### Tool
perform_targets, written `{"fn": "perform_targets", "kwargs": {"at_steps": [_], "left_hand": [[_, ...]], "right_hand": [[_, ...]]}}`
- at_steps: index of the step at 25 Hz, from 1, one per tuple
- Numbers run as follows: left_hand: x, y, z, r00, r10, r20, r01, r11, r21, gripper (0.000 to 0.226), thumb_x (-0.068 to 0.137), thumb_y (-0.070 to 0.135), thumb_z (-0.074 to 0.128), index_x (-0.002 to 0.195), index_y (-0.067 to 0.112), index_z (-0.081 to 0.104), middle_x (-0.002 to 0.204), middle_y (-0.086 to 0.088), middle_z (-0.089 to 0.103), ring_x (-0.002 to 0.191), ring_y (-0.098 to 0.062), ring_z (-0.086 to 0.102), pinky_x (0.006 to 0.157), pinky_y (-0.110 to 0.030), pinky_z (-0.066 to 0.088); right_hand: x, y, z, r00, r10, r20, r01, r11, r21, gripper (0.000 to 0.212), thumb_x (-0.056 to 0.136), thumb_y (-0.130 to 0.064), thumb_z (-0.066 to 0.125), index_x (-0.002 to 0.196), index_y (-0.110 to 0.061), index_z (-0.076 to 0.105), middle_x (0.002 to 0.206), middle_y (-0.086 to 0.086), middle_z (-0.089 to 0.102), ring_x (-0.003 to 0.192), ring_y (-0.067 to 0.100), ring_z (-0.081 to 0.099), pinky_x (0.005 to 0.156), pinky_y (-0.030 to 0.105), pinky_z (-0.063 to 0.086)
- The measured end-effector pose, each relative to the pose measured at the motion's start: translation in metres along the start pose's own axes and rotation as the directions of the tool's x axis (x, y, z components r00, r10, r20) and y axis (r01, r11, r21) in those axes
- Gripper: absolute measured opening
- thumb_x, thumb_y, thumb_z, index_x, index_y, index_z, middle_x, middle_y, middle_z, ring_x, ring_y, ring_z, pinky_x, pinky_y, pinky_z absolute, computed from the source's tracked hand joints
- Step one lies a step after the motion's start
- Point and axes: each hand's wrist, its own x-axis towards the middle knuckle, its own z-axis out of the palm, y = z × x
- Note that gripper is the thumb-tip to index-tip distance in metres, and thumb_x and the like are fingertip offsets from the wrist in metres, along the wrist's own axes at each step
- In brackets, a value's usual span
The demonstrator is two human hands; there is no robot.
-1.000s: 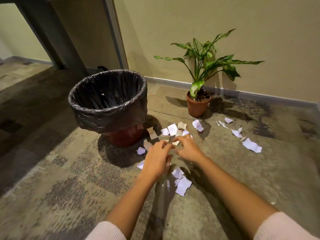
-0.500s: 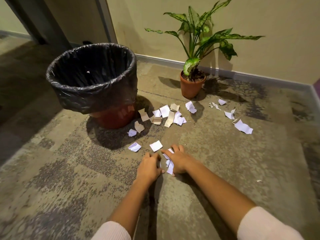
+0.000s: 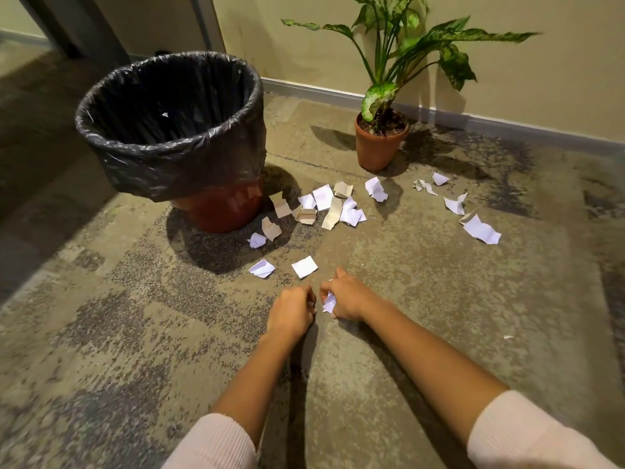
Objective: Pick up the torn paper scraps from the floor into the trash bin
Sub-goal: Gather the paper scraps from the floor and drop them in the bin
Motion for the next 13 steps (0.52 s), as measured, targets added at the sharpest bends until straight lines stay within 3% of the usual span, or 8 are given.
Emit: {"fn": "perform_targets", "kwargs": {"at_steps": [3, 6, 10, 13], "left_hand": [[0.001, -0.001, 0.000, 1.000, 0.009, 0.018, -0.009, 1.000, 0.000, 0.016, 0.079, 0.004, 0.061, 0.085, 0.018, 0.064, 0.086, -0.003, 0.070, 0.083, -0.023, 0.066, 0.075, -0.038, 0.056], [0.001, -0.003, -0.005, 1.000, 0.005, 0.015, -0.005, 1.000, 0.000, 0.014, 0.080, 0.005, 0.061, 0.081, 0.018, 0.065, 0.085, -0.003, 0.068, 0.082, -0.022, 0.064, 0.072, -0.036, 0.054], [-0.002, -0.016, -0.008, 1.000, -0.020, -0.017, 0.019, 0.999, -0.026, 0.019, 0.083, 0.001, 0.060, 0.078, 0.019, 0.062, 0.079, 0.002, 0.067, 0.078, -0.017, 0.064, 0.071, -0.034, 0.054], [-0.002, -0.028, -0.011, 0.999, -0.042, -0.018, 0.041, 0.997, -0.066, 0.021, 0.086, 0.005, 0.065, 0.078, 0.024, 0.061, 0.073, 0.009, 0.066, 0.076, -0.009, 0.067, 0.073, -0.033, 0.057]], "right_hand": [[-0.002, 0.001, 0.002, 1.000, -0.013, -0.011, 0.013, 1.000, 0.012, 0.015, 0.086, -0.016, 0.066, 0.101, -0.017, 0.064, 0.101, 0.007, 0.041, 0.102, 0.033, 0.055, 0.081, 0.031, 0.046], [-0.004, 0.003, 0.000, 1.000, -0.012, -0.028, 0.014, 0.998, 0.061, 0.012, 0.084, -0.017, 0.069, 0.093, -0.017, 0.063, 0.099, 0.007, 0.049, 0.096, 0.028, 0.056, 0.074, 0.028, 0.044], [-0.009, 0.016, -0.004, 0.988, 0.103, -0.115, -0.057, 0.936, 0.348, 0.012, 0.083, -0.009, 0.066, 0.085, -0.018, 0.058, 0.093, 0.005, 0.058, 0.083, 0.021, 0.053, 0.056, 0.024, 0.036], [-0.012, 0.027, -0.008, 0.972, 0.176, -0.153, -0.083, 0.874, 0.479, 0.017, 0.081, -0.006, 0.064, 0.096, -0.014, 0.059, 0.097, 0.004, 0.061, 0.087, 0.021, 0.055, 0.059, 0.020, 0.039]]}}
